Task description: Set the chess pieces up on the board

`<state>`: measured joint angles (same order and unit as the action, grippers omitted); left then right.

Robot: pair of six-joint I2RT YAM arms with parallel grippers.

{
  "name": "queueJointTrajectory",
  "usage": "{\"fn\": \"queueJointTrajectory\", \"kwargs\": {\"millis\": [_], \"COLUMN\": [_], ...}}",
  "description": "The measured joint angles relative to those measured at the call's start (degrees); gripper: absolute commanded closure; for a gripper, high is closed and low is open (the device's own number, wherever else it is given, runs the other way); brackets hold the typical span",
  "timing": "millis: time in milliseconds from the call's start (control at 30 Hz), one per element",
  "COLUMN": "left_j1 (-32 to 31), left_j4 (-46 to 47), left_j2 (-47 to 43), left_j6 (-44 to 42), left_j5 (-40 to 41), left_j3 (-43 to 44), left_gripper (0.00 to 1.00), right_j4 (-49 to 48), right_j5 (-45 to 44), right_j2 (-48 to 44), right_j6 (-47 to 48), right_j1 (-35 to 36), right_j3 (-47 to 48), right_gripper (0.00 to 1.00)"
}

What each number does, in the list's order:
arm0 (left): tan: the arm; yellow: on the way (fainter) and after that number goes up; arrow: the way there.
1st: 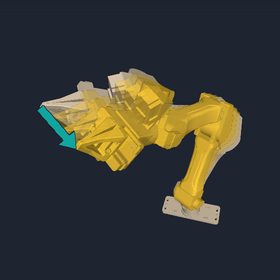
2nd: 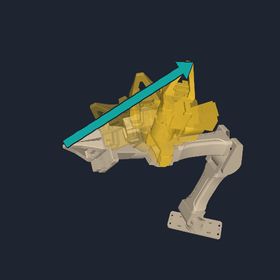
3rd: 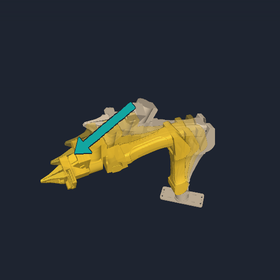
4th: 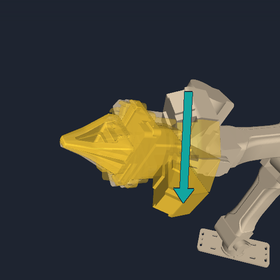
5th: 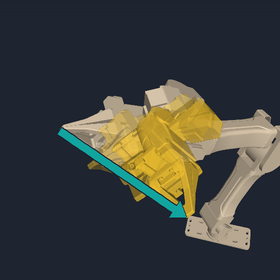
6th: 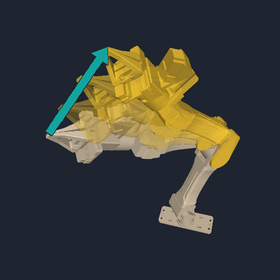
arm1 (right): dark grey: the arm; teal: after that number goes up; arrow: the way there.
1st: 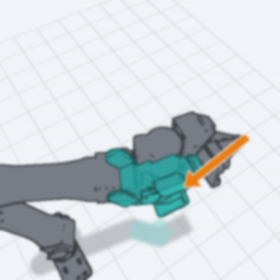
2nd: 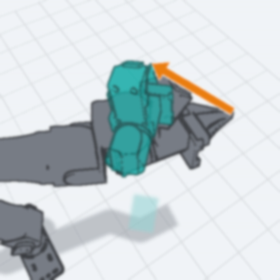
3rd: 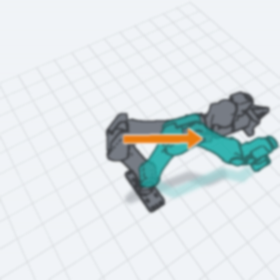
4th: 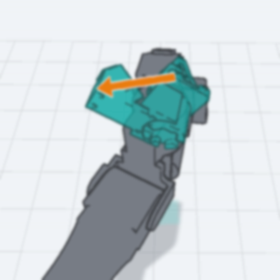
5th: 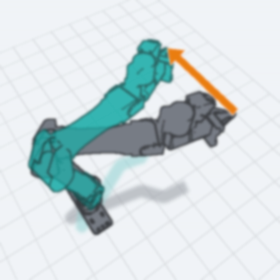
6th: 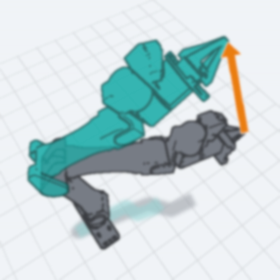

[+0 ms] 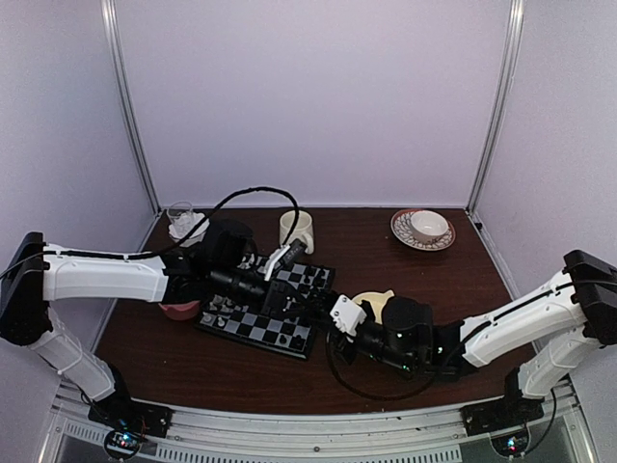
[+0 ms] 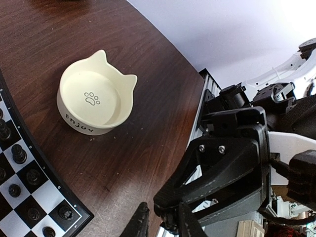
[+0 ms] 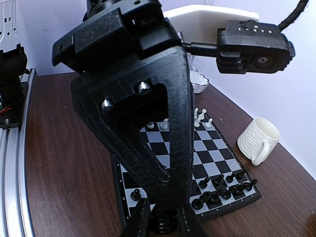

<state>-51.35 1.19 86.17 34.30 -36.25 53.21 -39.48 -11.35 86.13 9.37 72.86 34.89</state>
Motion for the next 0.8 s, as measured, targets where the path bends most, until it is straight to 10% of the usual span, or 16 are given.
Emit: {"fn": "queueJointTrajectory", "kwargs": {"millis": [167, 433, 800], "left_j1": [0.0, -0.02, -1.55], "left_j4": [-0.11, -2.29, -8.81], "left_j2": [0.11, 0.39, 0.42], "left_j6": [0.09, -0.79, -7.19], "left_j5": [-0.2, 0.98, 13.79], "left_j3": [0.09, 0.85, 1.57], "left_gripper": [0.99, 1.0, 1.0], "right_j4": [0.68, 2.01, 23.54], "right_j5": [-0.46, -1.18, -2.99], "right_j2": [0.81, 0.74, -15.39], "right_j6": [0.46, 1.01, -4.81], "right_j1": [-0.02, -0.04, -0.9], "right_j3": [0.92, 1.31, 7.67], "right_gripper": [0.87, 0.31, 0.18]}}
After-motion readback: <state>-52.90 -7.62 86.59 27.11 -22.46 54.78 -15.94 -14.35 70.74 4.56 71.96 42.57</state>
